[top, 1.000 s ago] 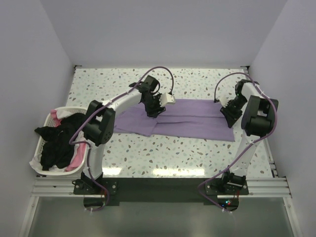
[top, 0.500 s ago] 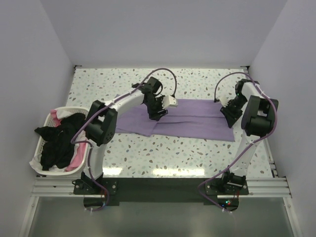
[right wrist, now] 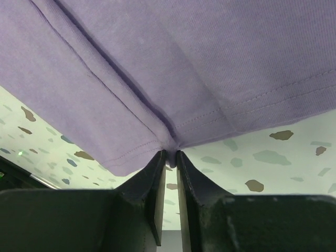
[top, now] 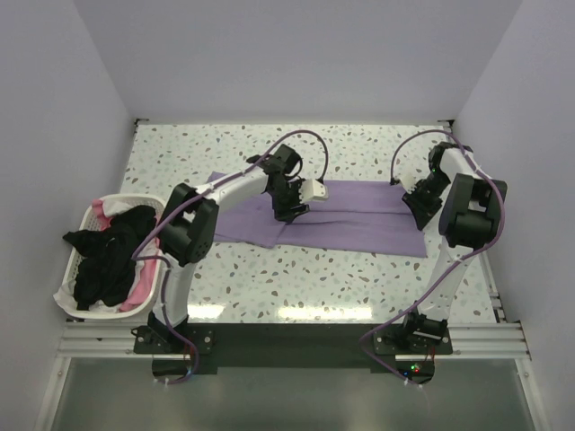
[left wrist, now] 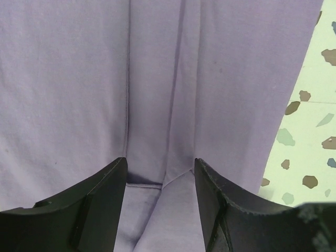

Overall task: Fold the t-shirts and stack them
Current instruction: Fold the tshirt

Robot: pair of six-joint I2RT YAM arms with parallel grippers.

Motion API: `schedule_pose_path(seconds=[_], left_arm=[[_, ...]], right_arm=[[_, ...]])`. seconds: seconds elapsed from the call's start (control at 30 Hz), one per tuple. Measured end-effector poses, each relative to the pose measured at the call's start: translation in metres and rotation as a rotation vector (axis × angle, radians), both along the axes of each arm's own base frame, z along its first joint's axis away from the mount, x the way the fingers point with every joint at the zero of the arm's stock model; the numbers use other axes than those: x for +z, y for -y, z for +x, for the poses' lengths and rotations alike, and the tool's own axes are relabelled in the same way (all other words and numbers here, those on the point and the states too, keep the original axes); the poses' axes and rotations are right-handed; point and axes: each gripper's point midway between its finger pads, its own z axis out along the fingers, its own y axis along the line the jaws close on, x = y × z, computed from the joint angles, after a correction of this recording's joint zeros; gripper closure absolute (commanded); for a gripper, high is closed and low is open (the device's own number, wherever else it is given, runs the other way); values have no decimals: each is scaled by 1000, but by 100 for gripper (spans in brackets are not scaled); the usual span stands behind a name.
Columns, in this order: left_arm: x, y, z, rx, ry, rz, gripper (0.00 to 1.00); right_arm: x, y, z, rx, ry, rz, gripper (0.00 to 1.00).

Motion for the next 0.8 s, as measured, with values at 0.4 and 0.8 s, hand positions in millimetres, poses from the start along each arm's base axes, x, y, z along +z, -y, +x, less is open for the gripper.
schedule_pose_path(seconds=[0.4,0.8], left_arm=[[-9,-7,1,11,2,40,38],[-15,-9,-4,11,-4,60,69]], right_arm=[[1,0,-1,-1,-5,1,100],[5,0,-1,-1,5,-1,100]])
